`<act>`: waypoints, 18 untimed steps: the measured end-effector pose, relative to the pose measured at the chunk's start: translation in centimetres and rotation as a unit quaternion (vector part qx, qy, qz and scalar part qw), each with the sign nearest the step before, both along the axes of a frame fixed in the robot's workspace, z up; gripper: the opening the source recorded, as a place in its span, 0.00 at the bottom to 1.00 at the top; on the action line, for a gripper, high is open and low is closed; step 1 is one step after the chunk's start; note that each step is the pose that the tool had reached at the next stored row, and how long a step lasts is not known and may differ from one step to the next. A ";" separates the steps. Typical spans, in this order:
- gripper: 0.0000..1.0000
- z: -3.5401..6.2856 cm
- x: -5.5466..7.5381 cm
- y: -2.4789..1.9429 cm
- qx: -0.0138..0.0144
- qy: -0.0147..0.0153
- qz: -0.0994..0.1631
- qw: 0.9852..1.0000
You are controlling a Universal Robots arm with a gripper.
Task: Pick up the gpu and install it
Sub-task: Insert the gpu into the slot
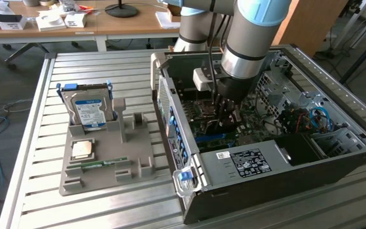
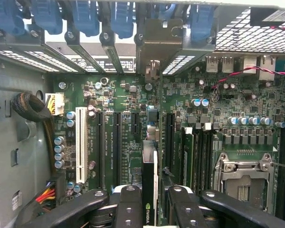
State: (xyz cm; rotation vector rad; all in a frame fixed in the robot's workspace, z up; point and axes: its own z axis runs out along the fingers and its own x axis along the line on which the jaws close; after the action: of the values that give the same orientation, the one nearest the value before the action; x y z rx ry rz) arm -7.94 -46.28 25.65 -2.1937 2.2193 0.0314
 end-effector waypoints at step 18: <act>0.26 -0.42 0.0 0.00 0.000 0.000 -0.001 1.000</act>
State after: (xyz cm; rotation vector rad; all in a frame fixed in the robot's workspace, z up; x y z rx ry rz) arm -7.99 -46.28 25.23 -2.1912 2.2214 0.0315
